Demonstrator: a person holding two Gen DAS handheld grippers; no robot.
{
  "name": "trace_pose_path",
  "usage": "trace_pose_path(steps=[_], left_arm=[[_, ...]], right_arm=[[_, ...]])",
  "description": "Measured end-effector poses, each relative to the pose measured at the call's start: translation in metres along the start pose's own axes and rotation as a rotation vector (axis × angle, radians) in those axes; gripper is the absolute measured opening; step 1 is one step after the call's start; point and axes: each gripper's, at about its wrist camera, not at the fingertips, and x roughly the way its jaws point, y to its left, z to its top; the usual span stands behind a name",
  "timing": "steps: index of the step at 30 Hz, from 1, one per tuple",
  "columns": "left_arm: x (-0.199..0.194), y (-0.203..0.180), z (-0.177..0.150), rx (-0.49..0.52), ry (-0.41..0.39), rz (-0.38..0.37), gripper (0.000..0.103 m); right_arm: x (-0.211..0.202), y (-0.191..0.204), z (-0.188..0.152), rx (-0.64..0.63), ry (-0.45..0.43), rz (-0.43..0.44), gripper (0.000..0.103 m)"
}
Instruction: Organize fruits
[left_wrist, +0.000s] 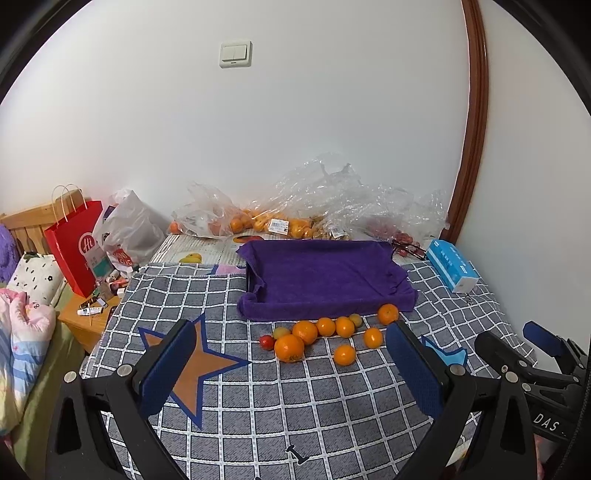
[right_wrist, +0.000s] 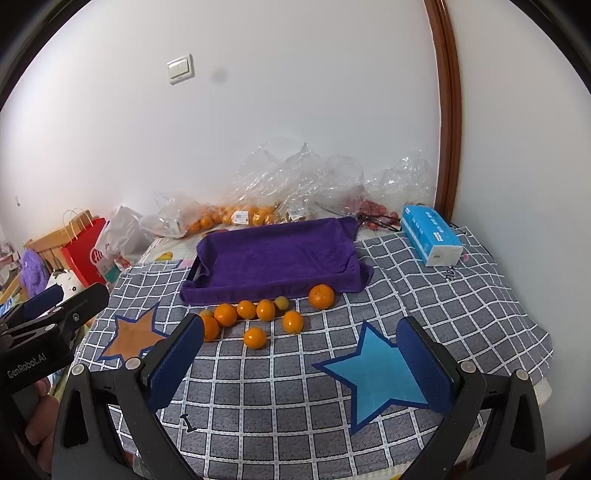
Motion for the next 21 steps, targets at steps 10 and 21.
trace_pose_path(steps=[10, 21], left_arm=[[-0.0005, -0.0001, -0.0002, 0.006, -0.002, 0.008, 0.103], [0.0, 0.0007, -0.0001, 0.002, -0.004, 0.007, 0.103]], right_arm=[[-0.0011, 0.0018, 0.0004, -0.004, -0.004, 0.002, 0.103], [-0.0012, 0.0034, -0.0004, -0.009, -0.006, 0.01, 0.103]])
